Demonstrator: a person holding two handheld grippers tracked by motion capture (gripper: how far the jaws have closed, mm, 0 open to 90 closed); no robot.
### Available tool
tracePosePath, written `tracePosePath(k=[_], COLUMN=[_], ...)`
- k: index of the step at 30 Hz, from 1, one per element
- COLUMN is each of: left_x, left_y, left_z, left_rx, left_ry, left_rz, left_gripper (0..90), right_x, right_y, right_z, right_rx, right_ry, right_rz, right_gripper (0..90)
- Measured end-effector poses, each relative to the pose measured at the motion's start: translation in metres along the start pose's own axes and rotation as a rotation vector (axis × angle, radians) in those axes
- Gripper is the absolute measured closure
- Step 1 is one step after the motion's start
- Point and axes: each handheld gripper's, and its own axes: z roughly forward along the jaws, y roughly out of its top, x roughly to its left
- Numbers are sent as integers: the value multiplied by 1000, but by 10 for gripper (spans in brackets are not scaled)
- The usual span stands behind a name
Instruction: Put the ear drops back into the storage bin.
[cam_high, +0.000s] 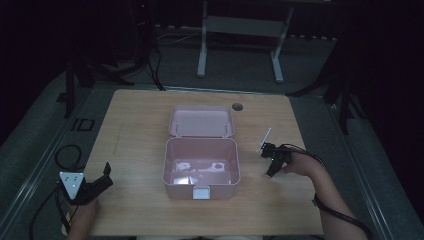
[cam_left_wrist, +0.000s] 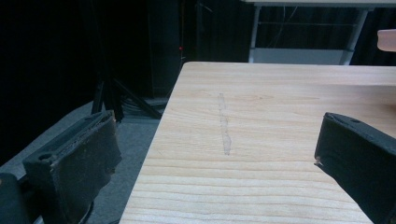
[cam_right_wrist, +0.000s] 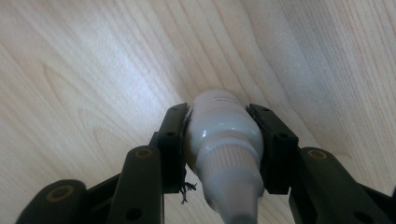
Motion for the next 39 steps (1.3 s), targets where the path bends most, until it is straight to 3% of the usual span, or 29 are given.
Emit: tracePosePath(k=[9,19,24,29,32,39], left_x=[0,0,-1,-1,0,0], left_y=[0,0,0,0,0,0], left_z=[0,0,0,0,0,0], left_rx=[0,4,4,4,5,4], left_ry=[0,1,2,2,0,-1], left_rz=[1,3,4,4,3,2], left_gripper=[3,3,3,3,3,3], right_x=[5,24,34,41,47,52], right_y=[-8,-16,-13,-10,-7,-2], right_z=[-2,-3,-5,-10,-14,-17], right_rx=[30,31,65,54,33,23], right_ry=[-3,-14,-27,-30,-42,-38], right_rz=[-90,-259,-320,-362,-417,-428], right_gripper=[593,594,594,594,594,594])
